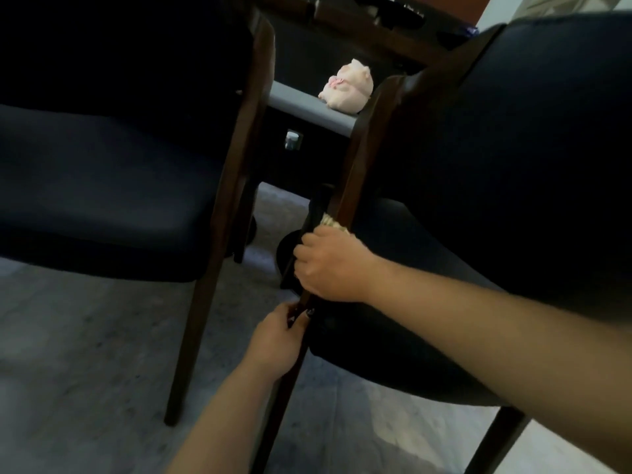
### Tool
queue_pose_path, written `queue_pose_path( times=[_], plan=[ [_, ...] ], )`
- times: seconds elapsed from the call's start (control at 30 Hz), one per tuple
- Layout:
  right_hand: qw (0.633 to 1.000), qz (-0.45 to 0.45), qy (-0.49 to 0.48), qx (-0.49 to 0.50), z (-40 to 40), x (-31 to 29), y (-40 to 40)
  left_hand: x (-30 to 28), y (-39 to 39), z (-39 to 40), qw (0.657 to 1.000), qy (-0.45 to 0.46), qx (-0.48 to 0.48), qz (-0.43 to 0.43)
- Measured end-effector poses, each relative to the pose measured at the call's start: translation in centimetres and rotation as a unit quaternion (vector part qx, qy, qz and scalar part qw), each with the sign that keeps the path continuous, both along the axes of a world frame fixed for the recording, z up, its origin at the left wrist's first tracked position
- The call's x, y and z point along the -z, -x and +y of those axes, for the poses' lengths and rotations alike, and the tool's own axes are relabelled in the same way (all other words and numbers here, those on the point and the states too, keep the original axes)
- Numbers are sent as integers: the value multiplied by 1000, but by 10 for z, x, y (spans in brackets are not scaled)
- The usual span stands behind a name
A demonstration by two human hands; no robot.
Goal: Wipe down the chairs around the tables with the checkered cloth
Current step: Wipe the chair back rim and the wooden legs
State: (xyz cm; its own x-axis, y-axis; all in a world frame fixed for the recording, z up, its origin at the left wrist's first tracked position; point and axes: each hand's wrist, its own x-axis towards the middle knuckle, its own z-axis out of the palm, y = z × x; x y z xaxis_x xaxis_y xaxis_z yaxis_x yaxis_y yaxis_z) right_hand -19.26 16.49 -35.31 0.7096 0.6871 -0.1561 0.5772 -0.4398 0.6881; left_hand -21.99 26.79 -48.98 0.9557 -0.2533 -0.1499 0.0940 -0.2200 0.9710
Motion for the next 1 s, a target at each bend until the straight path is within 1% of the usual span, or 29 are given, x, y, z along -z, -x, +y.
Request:
queue_pose_path(
  times=[0.03, 0.07, 0.1, 0.13, 0.17, 0.2, 0.27, 0.33, 0.37, 0.43, 0.47, 0.53, 0.57, 0.63, 0.7, 0.77, 0.83, 0.87, 0.9, 0.93, 0.97, 1.0],
  plan=[
    [997, -38, -28, -54, -9, -5, -1, -6, 1, 0, 1000, -8, -2, -7],
    [988, -81, -83, -105, -21, -11, -4, -12, 3, 0, 1000, -12, -4, -20],
    [970, -118, -156, -147, -34, -16, -6, -20, 4, -2, 999, -14, -7, -36],
    [949, -141, -229, -162, -46, -19, -7, -26, 7, -6, 998, -16, -8, -55],
    [932, -150, -296, -144, -56, -20, -3, -32, 10, -11, 997, -24, -10, -78],
    [918, -147, -354, -104, -65, -14, 3, -36, 14, -18, 994, -37, -12, -105],
    [885, -138, -444, -20, -81, 8, 26, -42, 27, -31, 980, -86, -32, -177],
    [848, -138, -510, 45, -99, 31, 59, -43, 41, -44, 950, -160, -43, -265],
    [831, -135, -535, 73, -111, 41, 75, -43, 46, -50, 927, -208, -39, -309],
    [800, -114, -571, 146, -135, 52, 105, -42, 55, -63, 881, -286, -21, -376],
    [784, -91, -583, 192, -148, 55, 117, -42, 58, -71, 862, -316, -4, -396],
    [761, -44, -591, 263, -168, 57, 134, -44, 63, -89, 828, -383, 51, -407],
    [759, -28, -589, 277, -175, 58, 137, -44, 65, -99, 812, -414, 75, -404],
    [772, -14, -569, 283, -187, 57, 140, -45, 69, -118, 791, -457, 94, -396],
    [789, -14, -546, 282, -201, 57, 143, -48, 72, -137, 778, -484, 103, -387],
    [775, -17, -560, 293, -220, 57, 151, -54, 74, -162, 763, -503, 129, -384],
    [750, -53, -590, 293, -242, 58, 166, -60, 74, -192, 752, -504, 165, -392],
    [732, -90, -611, 288, -255, 59, 176, -64, 74, -209, 748, -497, 186, -398],
    [699, -132, -643, 283, -267, 62, 188, -66, 76, -225, 744, -491, 208, -403],
    [645, -179, -689, 279, -279, 65, 201, -67, 77, -242, 740, -485, 225, -409],
    [570, -225, -741, 275, -291, 68, 213, -68, 78, -257, 734, -480, 237, -418],
    [484, -269, -784, 280, -305, 71, 224, -69, 79, -272, 729, -474, 247, -429]
  ],
)
